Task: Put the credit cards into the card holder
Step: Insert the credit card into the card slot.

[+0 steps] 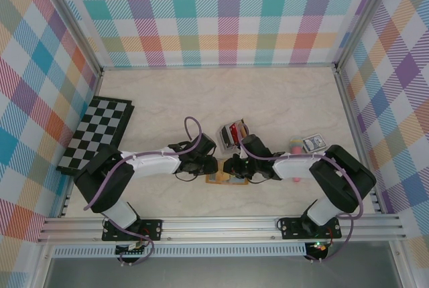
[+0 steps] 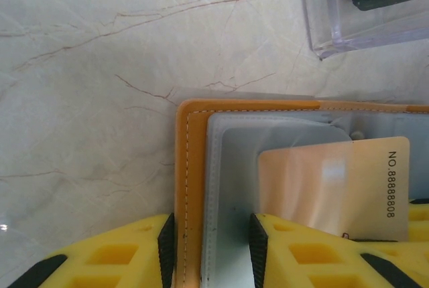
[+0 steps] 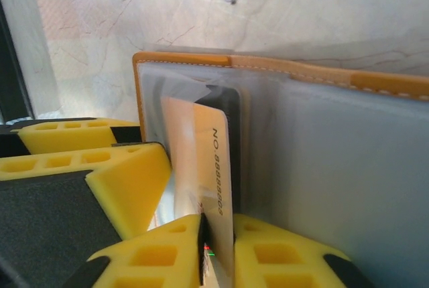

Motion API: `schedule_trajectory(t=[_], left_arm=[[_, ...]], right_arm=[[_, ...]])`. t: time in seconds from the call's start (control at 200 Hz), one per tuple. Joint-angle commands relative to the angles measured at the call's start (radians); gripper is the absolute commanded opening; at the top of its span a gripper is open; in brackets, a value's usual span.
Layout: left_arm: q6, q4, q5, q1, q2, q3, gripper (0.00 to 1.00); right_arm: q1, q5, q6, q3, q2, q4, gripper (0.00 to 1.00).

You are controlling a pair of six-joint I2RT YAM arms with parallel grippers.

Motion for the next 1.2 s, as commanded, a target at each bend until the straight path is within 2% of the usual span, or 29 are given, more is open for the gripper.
schedule_trajectory(t=[0.0,0.105,0.32,0.46,0.805,1.195], left_arm=[[-0.01,0.027,0.038,-0.008,0.021,-0.028,0.35],[-0.008,0.028,0.039,-0.008,0.023,-0.027,0.35],[-0.013,0.037,0.045,-0.009,0.025,-0.03,0.35],[-0.015,0.033,0.042,-0.009,0.02,-0.035,0.35],[-0.026,0.048,0.047,-0.009,0.018,-0.046,0.33],[-0.025,0.054,0.051,-0.008,0.023,-0.043,0.33]], right_arm=[[0.006,0.041,-0.024,-0.009,-0.046,-0.1,0.22],[0.006,0.031,-0.026,-0.024,-0.078,-0.105,0.21],[0.005,0.014,-0.021,-0.02,-0.052,-0.064,0.06],[0.005,0.093,0.027,-0.039,-0.048,-0.036,0.02],[0.004,0.176,0.06,-0.105,-0.088,0.006,0.02],[0.022,0.064,0.04,-0.033,0.027,0.091,0.05]])
